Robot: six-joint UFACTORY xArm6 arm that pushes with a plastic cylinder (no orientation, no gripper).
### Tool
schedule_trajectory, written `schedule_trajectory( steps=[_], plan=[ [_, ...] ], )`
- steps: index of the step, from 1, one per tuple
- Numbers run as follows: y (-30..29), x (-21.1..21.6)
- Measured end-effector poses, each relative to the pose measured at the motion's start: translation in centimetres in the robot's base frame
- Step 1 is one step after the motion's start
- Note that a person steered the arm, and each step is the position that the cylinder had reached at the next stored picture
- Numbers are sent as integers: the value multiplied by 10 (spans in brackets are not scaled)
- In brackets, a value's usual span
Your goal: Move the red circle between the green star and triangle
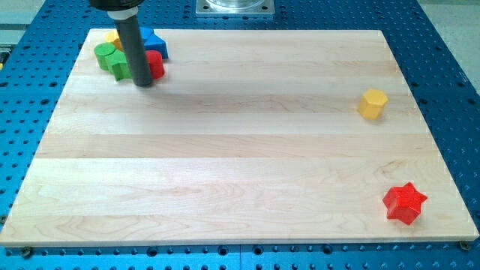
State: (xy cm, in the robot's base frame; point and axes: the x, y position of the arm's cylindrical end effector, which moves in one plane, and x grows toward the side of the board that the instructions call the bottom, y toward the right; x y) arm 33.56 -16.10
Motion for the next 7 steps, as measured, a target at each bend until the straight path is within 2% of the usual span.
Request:
schedule_trajectory(
  steps=[1,2,3,5,6,7],
  plan=[
    [46,13],
    [71,-18],
    [35,-54],
    [56,-20],
    [16,-37],
    [14,-51]
  ],
)
